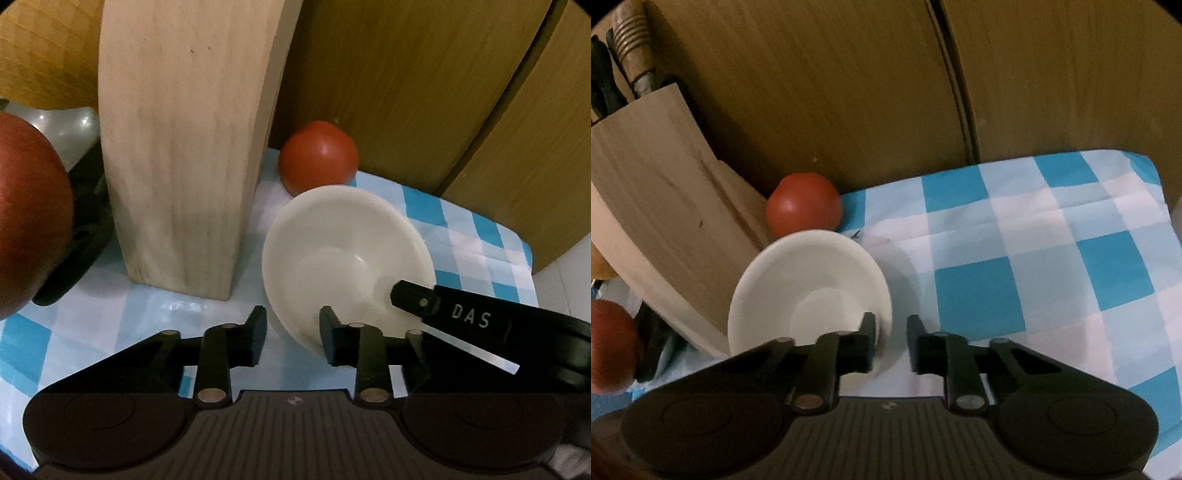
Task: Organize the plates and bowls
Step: 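Move the right gripper to the third cream bowl by the knife block and grasp it, then carry the third cream bowl and lower it into the bowl stack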
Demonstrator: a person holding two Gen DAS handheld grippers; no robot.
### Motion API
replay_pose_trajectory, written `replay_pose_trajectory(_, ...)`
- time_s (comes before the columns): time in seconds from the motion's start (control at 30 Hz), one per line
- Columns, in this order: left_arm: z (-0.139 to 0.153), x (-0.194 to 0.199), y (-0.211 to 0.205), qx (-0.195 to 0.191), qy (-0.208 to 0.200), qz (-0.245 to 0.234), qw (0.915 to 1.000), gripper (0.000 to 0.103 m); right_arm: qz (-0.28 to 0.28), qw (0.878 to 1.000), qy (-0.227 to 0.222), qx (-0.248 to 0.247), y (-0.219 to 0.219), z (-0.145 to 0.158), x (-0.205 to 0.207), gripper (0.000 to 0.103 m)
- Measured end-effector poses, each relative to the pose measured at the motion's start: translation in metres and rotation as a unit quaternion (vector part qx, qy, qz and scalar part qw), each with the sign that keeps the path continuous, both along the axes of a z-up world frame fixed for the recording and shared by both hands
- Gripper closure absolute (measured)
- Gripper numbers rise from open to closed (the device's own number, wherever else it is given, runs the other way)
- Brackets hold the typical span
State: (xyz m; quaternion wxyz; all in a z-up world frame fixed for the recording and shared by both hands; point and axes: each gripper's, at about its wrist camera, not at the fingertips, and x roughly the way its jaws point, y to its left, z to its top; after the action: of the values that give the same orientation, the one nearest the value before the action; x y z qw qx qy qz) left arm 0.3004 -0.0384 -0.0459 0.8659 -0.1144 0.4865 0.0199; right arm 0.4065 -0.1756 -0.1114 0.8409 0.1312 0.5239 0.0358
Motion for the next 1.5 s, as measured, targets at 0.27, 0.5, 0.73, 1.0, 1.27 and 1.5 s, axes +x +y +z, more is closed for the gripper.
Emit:
replay_pose_trajectory(0.27,0.003,-0.004,-0.005,0.008,-0.004,-0.014,0.9999,0.074,0.000,1.000,0.003,0.020,-0.005,0.006,-0.008,0.093)
replay_pose_trajectory(0.5,0.012,-0.010,-0.012,0.007,-0.018,-0.029,0.9994,0.073,-0.005,1.000,-0.009,0.025,-0.013,0.017,-0.020,0.093)
replay_pose_trajectory(0.73,0.022,-0.020,-0.026,0.008,-0.030,-0.050,0.9983,0.072,-0.014,0.999,-0.017,0.025,-0.025,0.029,-0.038,0.092)
replay_pose_trajectory(1.0,0.033,-0.037,-0.038,0.002,-0.040,-0.073,0.9965,0.070,-0.022,0.999,-0.031,0.025,-0.039,0.051,-0.067,0.092)
replay_pose_trajectory(1.27,0.045,-0.065,-0.067,0.002,-0.053,-0.114,0.9920,0.069,-0.040,0.998,-0.041,0.026,-0.067,0.080,-0.112,0.092)
replay_pose_trajectory(1.5,0.057,-0.107,-0.098,0.012,-0.071,-0.165,0.9836,0.065,-0.057,0.997,-0.049,0.021,-0.087,0.103,-0.162,0.091)
